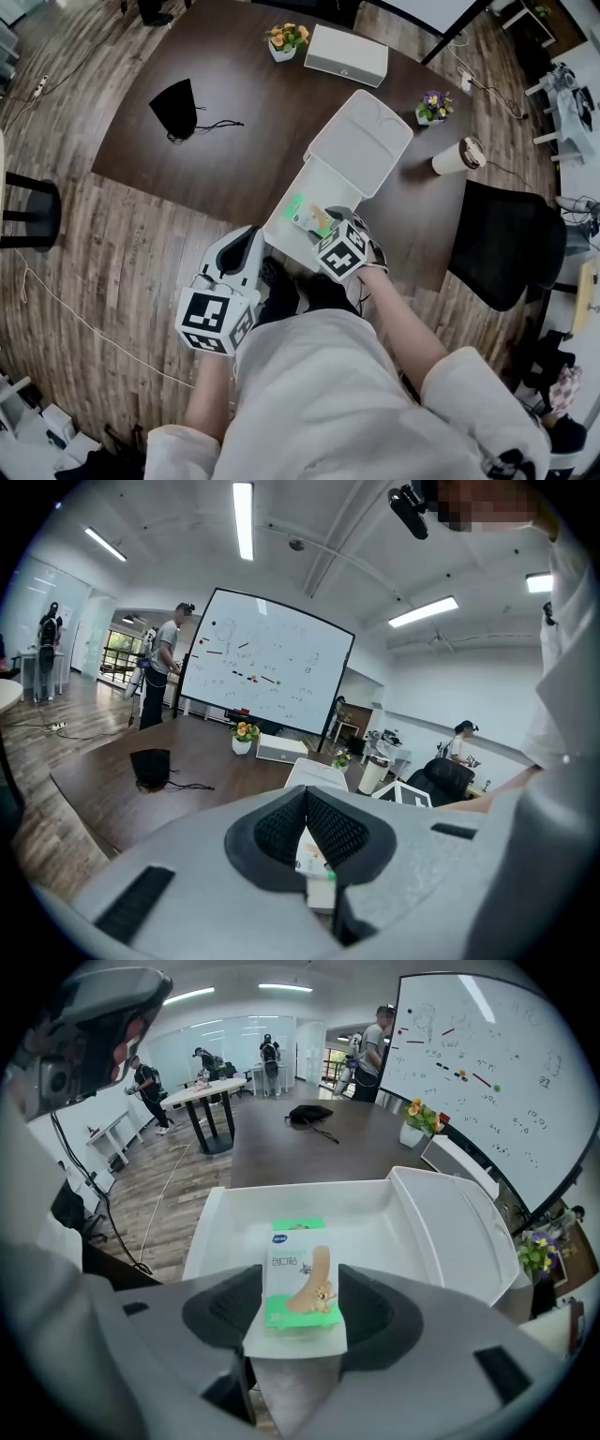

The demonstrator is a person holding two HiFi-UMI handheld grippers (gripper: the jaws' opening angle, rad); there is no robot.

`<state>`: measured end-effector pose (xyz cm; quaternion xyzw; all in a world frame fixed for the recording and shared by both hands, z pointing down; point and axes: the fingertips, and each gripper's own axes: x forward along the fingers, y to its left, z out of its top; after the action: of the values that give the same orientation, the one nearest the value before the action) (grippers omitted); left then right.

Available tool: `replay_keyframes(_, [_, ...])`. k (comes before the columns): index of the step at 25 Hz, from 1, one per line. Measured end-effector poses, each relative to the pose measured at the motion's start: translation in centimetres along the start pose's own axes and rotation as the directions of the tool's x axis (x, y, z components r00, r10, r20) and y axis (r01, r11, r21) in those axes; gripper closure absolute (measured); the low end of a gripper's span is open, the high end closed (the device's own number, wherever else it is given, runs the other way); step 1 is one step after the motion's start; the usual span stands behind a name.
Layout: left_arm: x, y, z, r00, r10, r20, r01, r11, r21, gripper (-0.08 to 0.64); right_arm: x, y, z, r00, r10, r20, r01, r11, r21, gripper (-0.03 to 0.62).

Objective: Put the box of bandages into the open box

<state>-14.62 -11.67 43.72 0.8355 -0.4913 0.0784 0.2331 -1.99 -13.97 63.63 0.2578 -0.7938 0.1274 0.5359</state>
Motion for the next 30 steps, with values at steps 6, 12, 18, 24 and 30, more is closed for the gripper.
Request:
replay_keyframes(6, [0.9,-1.5,0.2,1.000,0.020,0.008,-0.020,1.000,-0.007,0.555,-0.8,-0.2,-0.6,0.999,0.012,0.035,-0.012,1.000,0.004,0.387])
replay_keyframes(12, [1.4,-3.2,0.5,0.998,0.065,0.025,-0.065,0.998,-0.005,0.555,-2.3,-0.6,-1.1,0.996,0.036,0.085,-0.035,0.999,-0.014,0.436])
replay_keyframes(18, [1.2,-4.8,0.3,0.991,0.128,0.040,-0.128,0.992,-0.019,0.555,-4.7,-1.4,-1.1,0.987,0.056,0.150,-0.051,0.998,-0.041,0.467])
replay_keyframes(24, [0.7,-6.7,0.4,0.981,0.184,0.063,-0.183,0.983,-0.019,0.555,-7.7,-2.2,-0.6,0.970,0.071,0.233,-0.056,0.996,-0.070,0.497])
replay_keyframes(30, [-0.2,-8.3,0.4,0.969,0.234,0.081,-0.233,0.972,-0.017,0.555,-11.5,-2.8,0.3,0.939,0.074,0.335,-0.052,0.996,-0.076,0.529])
